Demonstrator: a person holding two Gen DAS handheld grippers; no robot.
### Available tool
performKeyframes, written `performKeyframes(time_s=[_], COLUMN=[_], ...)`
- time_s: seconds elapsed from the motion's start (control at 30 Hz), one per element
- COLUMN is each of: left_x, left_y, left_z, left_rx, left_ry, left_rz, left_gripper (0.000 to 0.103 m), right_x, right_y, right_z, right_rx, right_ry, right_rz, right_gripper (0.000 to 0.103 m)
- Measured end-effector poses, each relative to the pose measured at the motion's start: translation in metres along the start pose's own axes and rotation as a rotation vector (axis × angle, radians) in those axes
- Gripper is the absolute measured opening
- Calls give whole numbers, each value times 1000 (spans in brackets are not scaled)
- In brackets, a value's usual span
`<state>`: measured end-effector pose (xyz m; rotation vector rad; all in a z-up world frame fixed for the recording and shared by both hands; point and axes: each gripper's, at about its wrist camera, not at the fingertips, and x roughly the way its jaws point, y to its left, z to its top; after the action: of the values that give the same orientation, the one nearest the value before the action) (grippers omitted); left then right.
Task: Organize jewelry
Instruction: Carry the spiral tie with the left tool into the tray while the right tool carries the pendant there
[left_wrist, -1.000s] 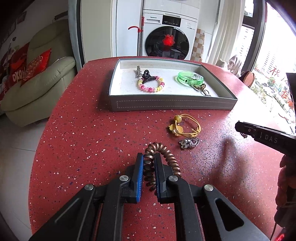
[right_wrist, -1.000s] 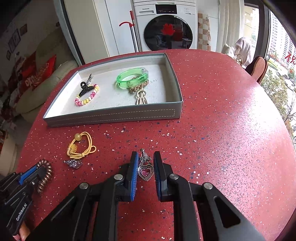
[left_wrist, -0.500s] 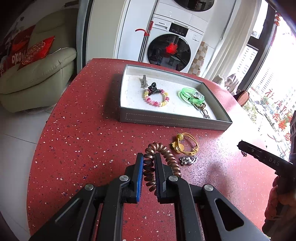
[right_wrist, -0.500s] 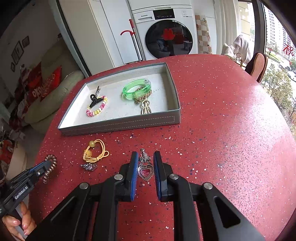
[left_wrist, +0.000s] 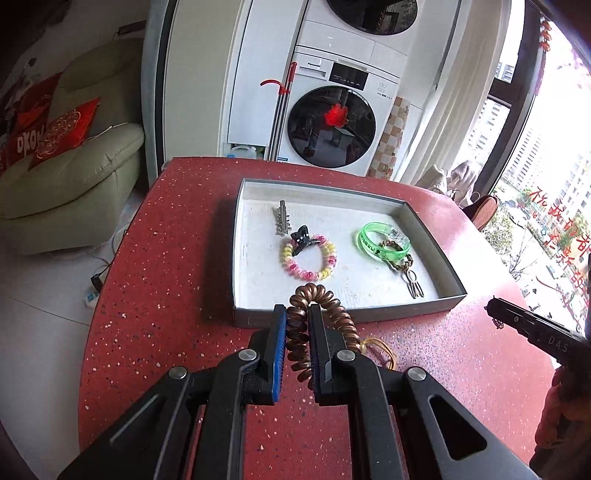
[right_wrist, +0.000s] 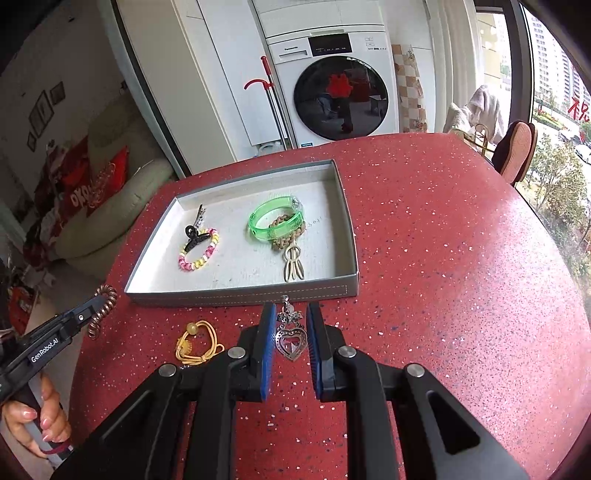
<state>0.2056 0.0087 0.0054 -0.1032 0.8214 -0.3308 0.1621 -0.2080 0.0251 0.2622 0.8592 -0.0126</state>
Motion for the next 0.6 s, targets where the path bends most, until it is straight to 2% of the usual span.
performKeyframes(time_s=[0.33,0.6], left_x=[45,87], left_y=[-3,4], left_z=[42,47], left_rx=[39,38], left_ry=[32,106], left_rz=[18,52], left_gripper=[30,30], right_x=[39,79], right_y=[7,3], right_z=[46,59], right_rx=[-28,-37], right_ry=[18,69], right_rz=[2,-24], right_gripper=[18,18])
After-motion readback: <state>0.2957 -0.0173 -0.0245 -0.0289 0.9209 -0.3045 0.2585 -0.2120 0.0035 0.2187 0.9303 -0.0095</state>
